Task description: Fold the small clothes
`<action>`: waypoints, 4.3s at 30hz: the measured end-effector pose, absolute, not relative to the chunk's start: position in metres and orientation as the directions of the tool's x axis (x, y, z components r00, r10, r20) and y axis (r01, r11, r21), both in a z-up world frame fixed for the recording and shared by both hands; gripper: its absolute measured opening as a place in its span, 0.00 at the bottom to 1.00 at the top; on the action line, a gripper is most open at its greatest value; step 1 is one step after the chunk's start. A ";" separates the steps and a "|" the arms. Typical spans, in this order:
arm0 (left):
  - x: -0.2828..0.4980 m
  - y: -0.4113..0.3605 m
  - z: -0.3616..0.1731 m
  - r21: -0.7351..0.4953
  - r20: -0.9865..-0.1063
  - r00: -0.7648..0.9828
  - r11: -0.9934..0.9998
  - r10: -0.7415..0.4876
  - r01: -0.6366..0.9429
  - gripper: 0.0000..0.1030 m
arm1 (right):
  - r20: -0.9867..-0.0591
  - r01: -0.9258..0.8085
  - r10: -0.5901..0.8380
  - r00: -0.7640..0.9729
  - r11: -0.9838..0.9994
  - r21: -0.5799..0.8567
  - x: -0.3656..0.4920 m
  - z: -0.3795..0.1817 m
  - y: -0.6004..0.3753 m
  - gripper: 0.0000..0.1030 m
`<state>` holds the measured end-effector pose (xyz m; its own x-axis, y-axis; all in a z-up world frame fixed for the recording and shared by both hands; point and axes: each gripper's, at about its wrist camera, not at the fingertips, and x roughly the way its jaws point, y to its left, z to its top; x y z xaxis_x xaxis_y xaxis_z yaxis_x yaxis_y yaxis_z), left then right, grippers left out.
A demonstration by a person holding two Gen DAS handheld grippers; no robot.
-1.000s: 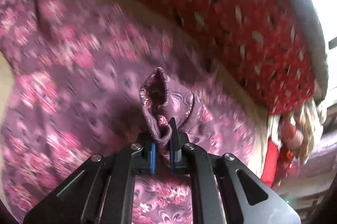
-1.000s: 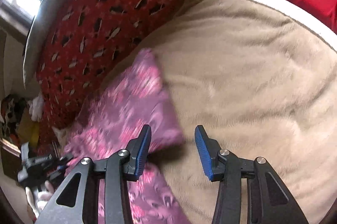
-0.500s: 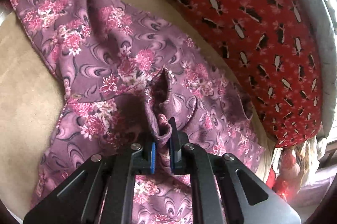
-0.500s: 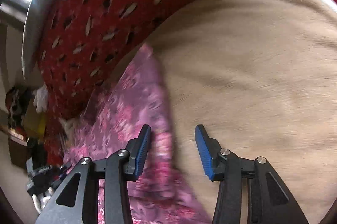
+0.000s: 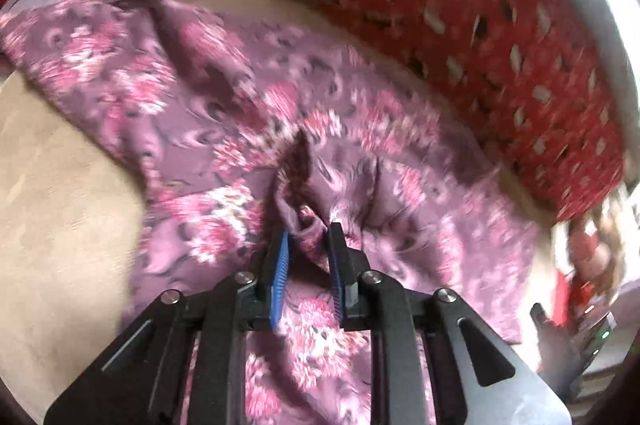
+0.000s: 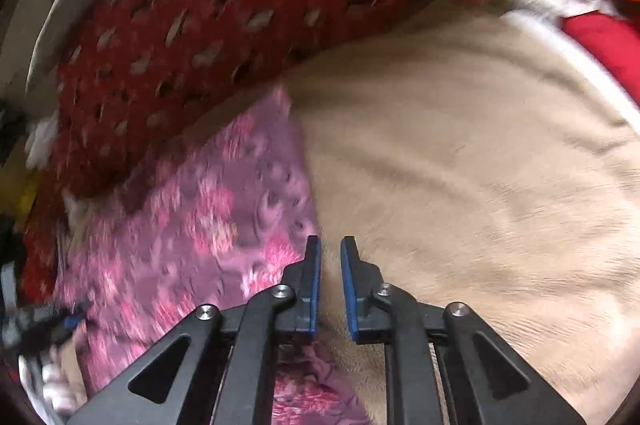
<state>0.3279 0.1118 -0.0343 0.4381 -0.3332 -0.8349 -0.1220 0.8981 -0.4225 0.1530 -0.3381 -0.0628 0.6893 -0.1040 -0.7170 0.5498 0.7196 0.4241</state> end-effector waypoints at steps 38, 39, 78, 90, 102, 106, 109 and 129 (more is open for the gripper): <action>0.375 0.409 -0.076 -0.525 -0.839 0.503 0.545 -0.205 -0.654 0.37 | -0.701 0.176 0.050 0.711 0.953 0.247 0.282 -0.087 -0.103 0.52; 0.377 0.412 -0.076 -0.527 -0.838 0.507 0.540 -0.203 -0.656 0.37 | -0.700 0.171 0.054 0.712 0.953 0.249 0.283 -0.087 -0.103 0.53; 0.284 0.480 -0.087 -0.751 -0.658 0.694 0.323 -0.291 -0.576 0.58 | -0.698 0.157 0.050 0.714 0.960 0.230 0.283 -0.089 -0.100 0.60; 0.313 0.454 -0.046 -0.699 -0.682 0.706 0.457 -0.193 -0.550 0.05 | -0.698 0.148 0.068 0.713 0.958 0.244 0.283 -0.088 -0.102 0.62; 0.333 0.311 0.057 -0.571 -0.616 0.763 0.778 -0.195 -0.262 0.05 | -0.704 0.180 0.015 0.710 0.963 0.201 0.267 -0.054 -0.129 0.62; 0.340 0.255 0.068 -0.529 -0.625 0.741 0.831 -0.245 -0.171 0.06 | -0.713 0.222 -0.081 0.696 0.969 0.106 0.253 -0.051 -0.157 0.62; 0.344 0.207 0.063 -0.498 -0.649 0.706 0.860 -0.283 -0.113 0.06 | -0.726 0.269 -0.123 0.677 0.959 0.088 0.241 -0.057 -0.183 0.62; 0.335 0.019 -0.079 -0.291 -0.874 0.397 0.956 -0.280 0.034 0.14 | -0.726 0.280 -0.059 0.685 0.942 0.188 0.226 -0.084 -0.211 0.74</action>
<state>0.3354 0.0188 -0.0789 0.3968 -0.2801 -0.8741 0.0338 0.9561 -0.2910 0.2257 -0.2112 -0.0843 0.6852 -0.0587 -0.7260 0.2797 0.9415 0.1879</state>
